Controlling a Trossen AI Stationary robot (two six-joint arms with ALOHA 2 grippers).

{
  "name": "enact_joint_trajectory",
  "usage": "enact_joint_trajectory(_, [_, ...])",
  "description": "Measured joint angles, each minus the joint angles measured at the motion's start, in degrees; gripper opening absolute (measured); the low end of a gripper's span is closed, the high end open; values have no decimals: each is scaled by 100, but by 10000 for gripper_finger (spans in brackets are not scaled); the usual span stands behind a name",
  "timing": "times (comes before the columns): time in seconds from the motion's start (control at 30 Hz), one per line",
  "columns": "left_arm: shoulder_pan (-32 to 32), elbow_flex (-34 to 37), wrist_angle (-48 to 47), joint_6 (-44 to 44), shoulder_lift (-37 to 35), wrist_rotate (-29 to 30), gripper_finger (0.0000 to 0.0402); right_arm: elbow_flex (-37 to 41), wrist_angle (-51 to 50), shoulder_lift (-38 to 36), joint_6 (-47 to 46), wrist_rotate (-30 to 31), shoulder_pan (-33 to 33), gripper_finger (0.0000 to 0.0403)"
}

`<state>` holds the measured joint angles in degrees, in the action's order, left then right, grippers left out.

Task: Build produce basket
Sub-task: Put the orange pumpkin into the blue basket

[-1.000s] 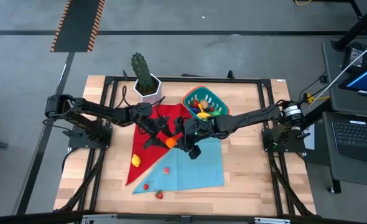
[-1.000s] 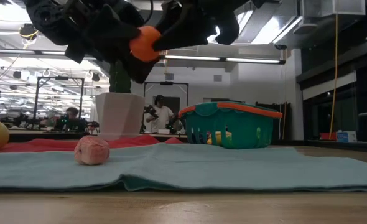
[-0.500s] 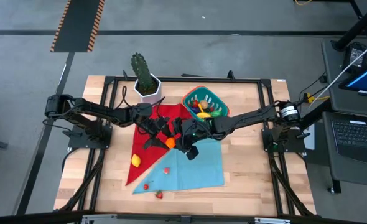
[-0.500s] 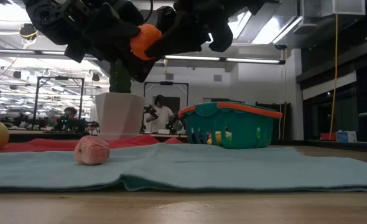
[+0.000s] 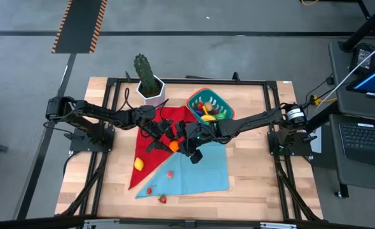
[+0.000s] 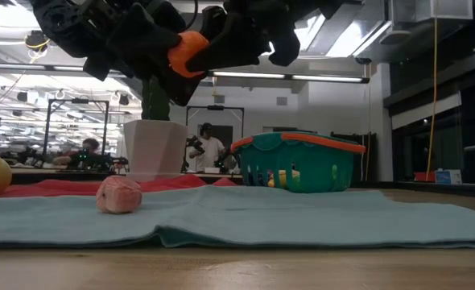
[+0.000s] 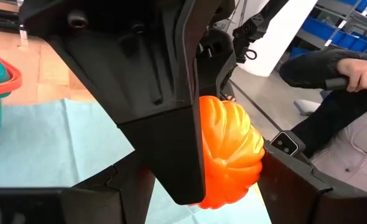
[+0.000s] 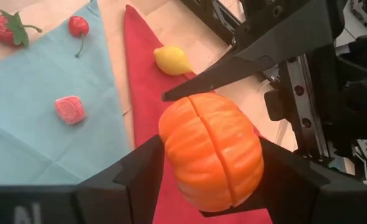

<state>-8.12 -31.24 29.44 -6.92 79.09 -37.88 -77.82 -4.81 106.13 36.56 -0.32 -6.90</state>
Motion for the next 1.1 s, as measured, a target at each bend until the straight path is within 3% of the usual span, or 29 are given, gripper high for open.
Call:
enact_joint_trajectory(0.3, [2, 0, -22, 0, 0, 91, 234, 0, -3, 0, -13, 4, -2, 226])
enact_joint_trajectory(0.53, [4, 4, -61, -41, 4, 34, 234, 0, -1, -2, 102, 3, -7, 173])
enact_joint_trajectory(0.83, [4, 7, -47, -39, 4, 43, 235, 0, -1, -2, 26, 0, -7, 173])
enact_joint_trajectory(1.1, [-26, 13, -2, 66, 9, 186, 291, -13, 76, -13, -448, 68, 15, 161])
